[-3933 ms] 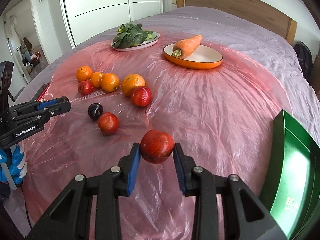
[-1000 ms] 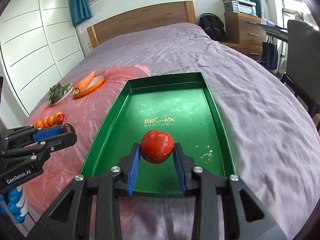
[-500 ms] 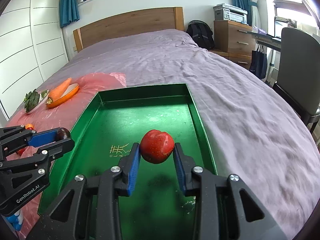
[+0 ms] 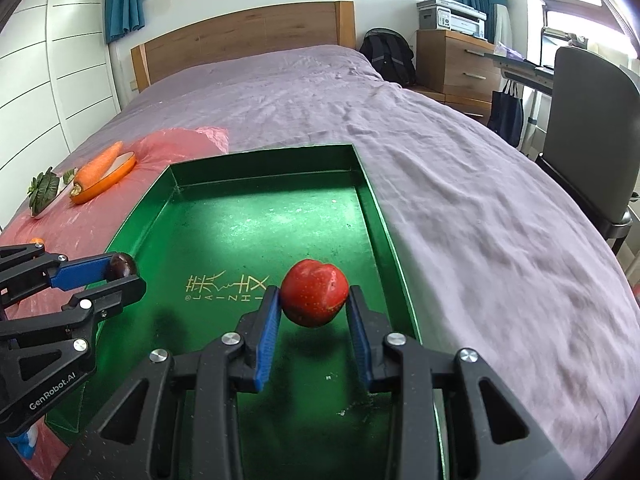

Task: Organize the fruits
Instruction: 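Carry both held fruits over the green tray and lower them inside, then open the left gripper releasing the plum while the right gripper releases the apple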

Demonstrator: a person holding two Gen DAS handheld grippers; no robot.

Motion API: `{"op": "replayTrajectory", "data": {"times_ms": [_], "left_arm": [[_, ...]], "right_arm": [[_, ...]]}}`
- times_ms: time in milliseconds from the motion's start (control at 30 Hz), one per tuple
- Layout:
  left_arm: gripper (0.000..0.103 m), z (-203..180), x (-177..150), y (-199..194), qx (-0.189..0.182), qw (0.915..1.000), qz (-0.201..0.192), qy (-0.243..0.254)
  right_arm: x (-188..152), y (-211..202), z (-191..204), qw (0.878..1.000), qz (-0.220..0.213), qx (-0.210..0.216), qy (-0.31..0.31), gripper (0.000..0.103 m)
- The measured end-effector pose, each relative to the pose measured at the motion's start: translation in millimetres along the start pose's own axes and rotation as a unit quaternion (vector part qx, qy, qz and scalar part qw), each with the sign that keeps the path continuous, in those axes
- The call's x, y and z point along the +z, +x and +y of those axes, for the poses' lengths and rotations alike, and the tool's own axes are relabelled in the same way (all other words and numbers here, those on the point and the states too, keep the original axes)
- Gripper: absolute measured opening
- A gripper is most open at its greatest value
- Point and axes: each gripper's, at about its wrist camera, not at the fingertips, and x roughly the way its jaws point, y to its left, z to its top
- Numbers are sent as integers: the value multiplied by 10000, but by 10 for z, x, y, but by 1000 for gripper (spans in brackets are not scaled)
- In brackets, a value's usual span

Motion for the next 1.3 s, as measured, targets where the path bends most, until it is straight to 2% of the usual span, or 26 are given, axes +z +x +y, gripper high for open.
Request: {"op": "replayTrajectory", "data": {"times_ms": [267,400,1000,1067,1100,1300], "left_arm": [[21,-80,-10,44,-504,9984,172,-170],[21,-89,-29,75,-625,9975,227,-242],[21,-73,-62,112,-667,9970,184,-348],[21,-81,-61,113,-647,9971,181,-347],[22,-86,-61,113,-637,9972,177,-349],[22,-90,-64,109,-637,9972,176,-357]], "right_arm": [[-4,8,15,9999,29,-132,-87,58],[-6,12,26,9998,41,-163,-92,58],[-19,53,58,9995,100,-279,-139,60],[-19,50,60,9994,91,-284,-145,72],[-22,43,59,9994,77,-302,-149,83],[-36,28,57,9993,55,-316,-169,86]]}}
